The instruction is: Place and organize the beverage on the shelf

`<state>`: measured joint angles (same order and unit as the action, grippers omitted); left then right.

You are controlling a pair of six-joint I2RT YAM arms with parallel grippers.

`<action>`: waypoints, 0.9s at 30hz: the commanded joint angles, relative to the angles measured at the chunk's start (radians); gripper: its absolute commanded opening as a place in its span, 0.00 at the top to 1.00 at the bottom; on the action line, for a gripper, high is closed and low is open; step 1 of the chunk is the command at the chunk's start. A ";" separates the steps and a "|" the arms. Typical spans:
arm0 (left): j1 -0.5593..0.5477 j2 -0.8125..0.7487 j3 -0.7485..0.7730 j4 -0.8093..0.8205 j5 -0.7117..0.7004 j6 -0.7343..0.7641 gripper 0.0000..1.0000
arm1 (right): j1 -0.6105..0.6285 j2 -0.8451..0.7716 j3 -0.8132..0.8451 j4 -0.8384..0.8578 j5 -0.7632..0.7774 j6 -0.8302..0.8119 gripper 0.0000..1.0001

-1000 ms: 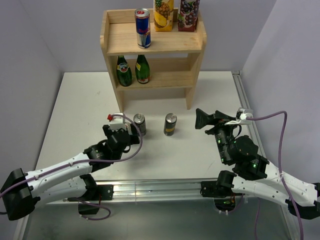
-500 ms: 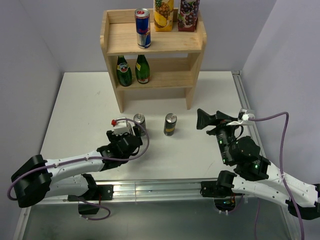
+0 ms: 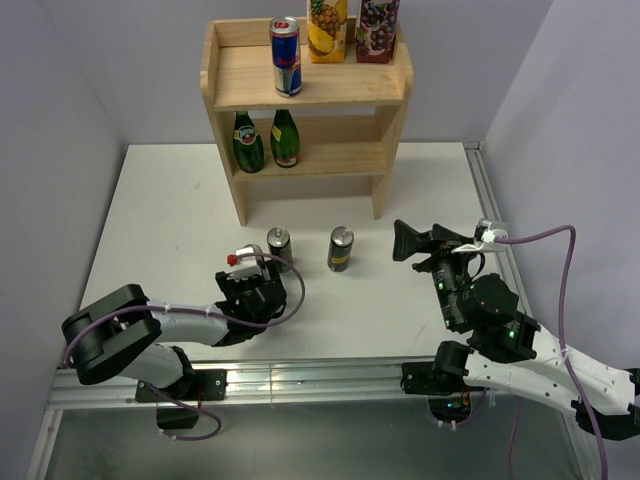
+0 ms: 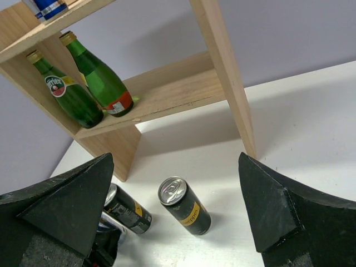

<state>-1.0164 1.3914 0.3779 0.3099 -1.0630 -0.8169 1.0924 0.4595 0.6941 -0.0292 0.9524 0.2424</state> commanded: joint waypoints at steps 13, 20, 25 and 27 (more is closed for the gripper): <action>0.013 0.201 0.023 0.356 -0.129 0.124 0.12 | -0.008 -0.005 -0.027 0.008 0.016 0.018 0.00; 0.052 0.215 0.041 0.345 -0.103 0.123 0.53 | -0.012 -0.015 -0.039 0.006 0.016 0.026 0.00; 0.055 0.153 0.072 0.197 -0.086 0.076 0.85 | -0.012 -0.010 -0.034 0.006 0.013 0.025 0.00; 0.055 0.102 0.111 0.114 -0.066 0.052 0.97 | -0.012 -0.012 -0.031 0.005 0.014 0.021 0.00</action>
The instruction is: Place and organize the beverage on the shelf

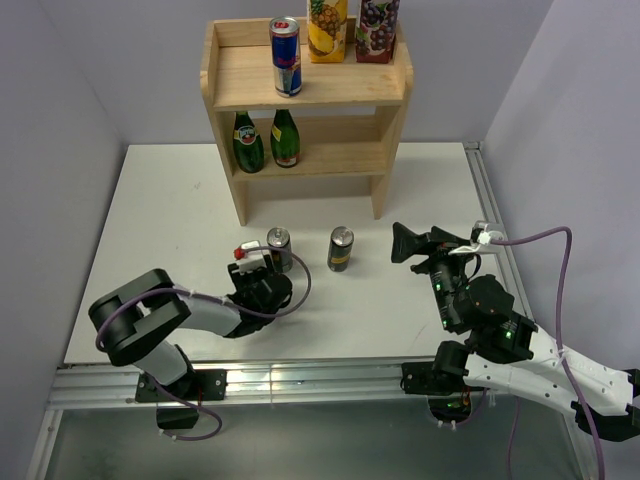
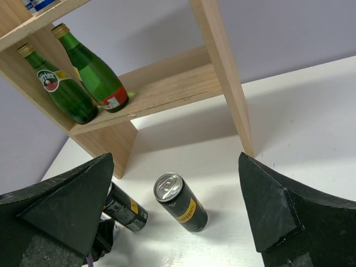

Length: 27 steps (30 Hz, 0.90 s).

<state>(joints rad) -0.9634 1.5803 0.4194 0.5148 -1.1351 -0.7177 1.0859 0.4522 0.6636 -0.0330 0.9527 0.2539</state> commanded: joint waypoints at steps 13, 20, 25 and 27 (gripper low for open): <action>-0.001 -0.466 0.537 -0.746 0.138 0.163 1.00 | -0.006 0.008 0.024 0.019 0.005 -0.004 0.00; 0.029 -0.405 0.974 -0.771 0.178 0.447 1.00 | -0.007 0.033 0.048 0.025 -0.017 -0.001 0.00; 0.120 -0.304 1.240 -0.841 0.311 0.529 1.00 | -0.007 0.034 0.056 0.018 -0.017 0.001 0.00; 0.176 -0.257 1.347 -0.863 0.360 0.532 1.00 | -0.007 0.034 0.059 0.016 -0.015 -0.001 0.00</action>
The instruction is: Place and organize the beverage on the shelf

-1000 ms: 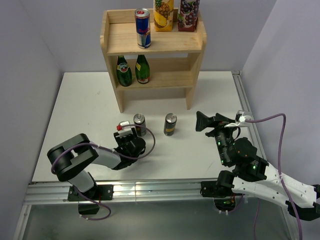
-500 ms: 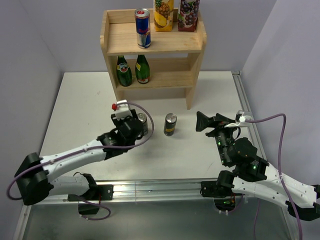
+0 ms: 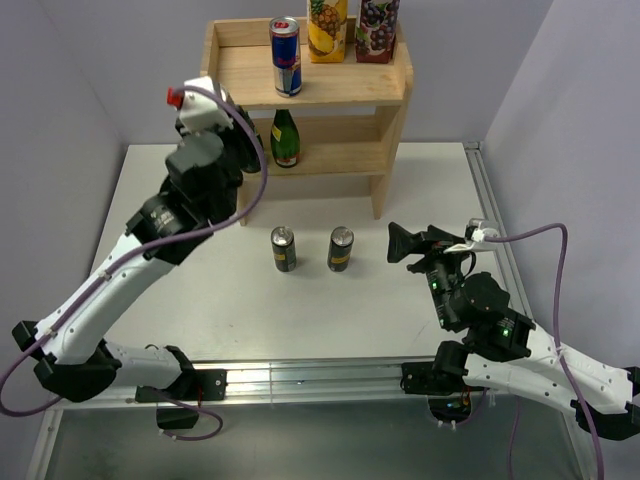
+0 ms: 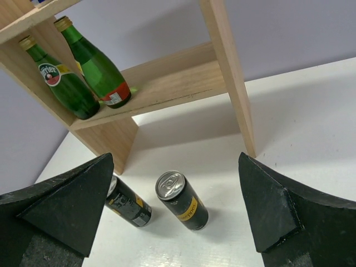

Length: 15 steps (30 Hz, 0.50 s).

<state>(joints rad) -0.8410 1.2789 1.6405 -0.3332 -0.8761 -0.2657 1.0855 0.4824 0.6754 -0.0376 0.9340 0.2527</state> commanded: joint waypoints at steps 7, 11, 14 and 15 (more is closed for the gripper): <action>0.135 0.223 0.412 -0.089 0.238 0.134 1.00 | -0.007 0.001 0.038 0.010 0.005 0.010 0.00; 0.181 0.299 0.514 -0.104 0.288 0.143 1.00 | -0.007 -0.016 0.021 0.007 0.006 0.020 0.00; 0.210 0.347 0.568 -0.121 0.310 0.146 1.00 | -0.007 -0.024 0.013 -0.007 0.011 0.029 0.00; 0.218 0.358 0.574 -0.125 0.315 0.151 1.00 | -0.007 -0.030 0.012 -0.010 0.014 0.031 0.00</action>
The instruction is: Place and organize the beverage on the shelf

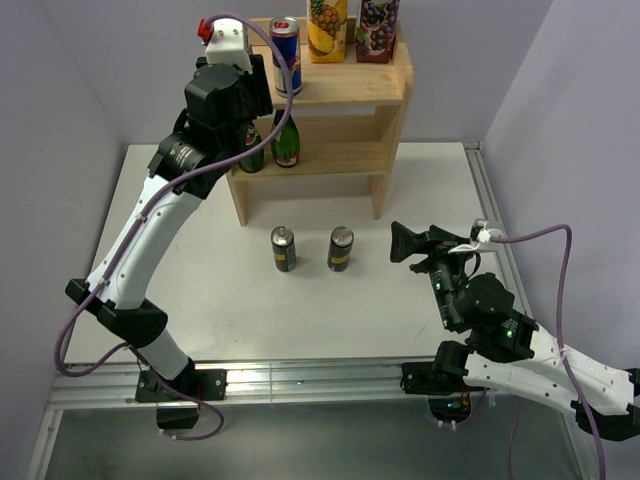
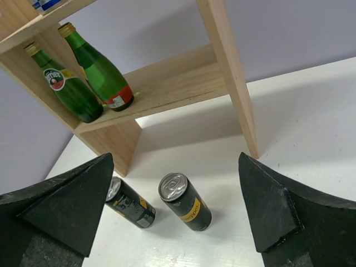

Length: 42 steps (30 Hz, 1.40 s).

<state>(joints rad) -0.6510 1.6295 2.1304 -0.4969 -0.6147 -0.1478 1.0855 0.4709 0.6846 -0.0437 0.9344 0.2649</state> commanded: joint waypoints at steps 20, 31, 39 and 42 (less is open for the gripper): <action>0.149 0.133 0.125 0.089 0.144 0.005 1.00 | -0.007 -0.011 -0.036 -0.013 0.014 0.051 0.00; 0.166 0.139 0.099 0.096 0.164 -0.007 0.75 | -0.007 0.000 -0.037 -0.012 0.011 0.057 0.00; 0.165 0.104 0.051 0.129 0.171 -0.010 0.27 | -0.007 0.003 -0.034 -0.013 0.007 0.060 0.00; 0.165 0.121 0.077 0.106 0.171 -0.010 0.25 | -0.007 0.005 -0.031 -0.016 0.006 0.060 0.00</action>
<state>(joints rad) -0.4877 1.7699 2.1769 -0.4095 -0.4610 -0.1516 1.0855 0.4690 0.6456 -0.0719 0.9344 0.3134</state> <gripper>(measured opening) 0.745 1.000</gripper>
